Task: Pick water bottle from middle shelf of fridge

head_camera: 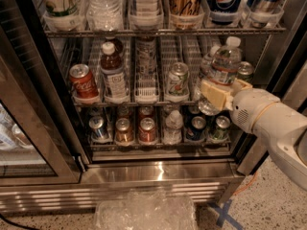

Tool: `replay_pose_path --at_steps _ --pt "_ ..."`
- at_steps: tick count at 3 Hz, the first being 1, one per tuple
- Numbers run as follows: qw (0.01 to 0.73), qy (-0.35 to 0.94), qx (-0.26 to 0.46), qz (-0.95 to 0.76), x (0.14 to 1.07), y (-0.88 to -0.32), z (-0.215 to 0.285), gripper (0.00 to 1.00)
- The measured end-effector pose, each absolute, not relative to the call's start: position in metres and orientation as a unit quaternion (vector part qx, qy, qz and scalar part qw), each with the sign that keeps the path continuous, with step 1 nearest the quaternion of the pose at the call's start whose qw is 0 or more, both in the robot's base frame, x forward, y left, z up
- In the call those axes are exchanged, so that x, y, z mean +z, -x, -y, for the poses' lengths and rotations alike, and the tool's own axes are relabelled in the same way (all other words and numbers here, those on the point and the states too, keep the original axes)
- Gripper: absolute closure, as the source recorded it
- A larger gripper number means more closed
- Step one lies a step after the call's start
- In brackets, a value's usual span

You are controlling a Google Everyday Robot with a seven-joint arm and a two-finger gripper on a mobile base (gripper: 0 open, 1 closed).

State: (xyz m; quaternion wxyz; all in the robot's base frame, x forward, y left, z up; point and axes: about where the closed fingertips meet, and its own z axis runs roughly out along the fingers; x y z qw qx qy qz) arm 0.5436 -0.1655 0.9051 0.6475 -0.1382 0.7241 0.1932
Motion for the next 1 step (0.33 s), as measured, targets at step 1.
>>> replay_pose_path --at_steps 1 --pt "0.648 0.138 0.193 -0.724 0.9051 -0.5436 0.1655 1.00"
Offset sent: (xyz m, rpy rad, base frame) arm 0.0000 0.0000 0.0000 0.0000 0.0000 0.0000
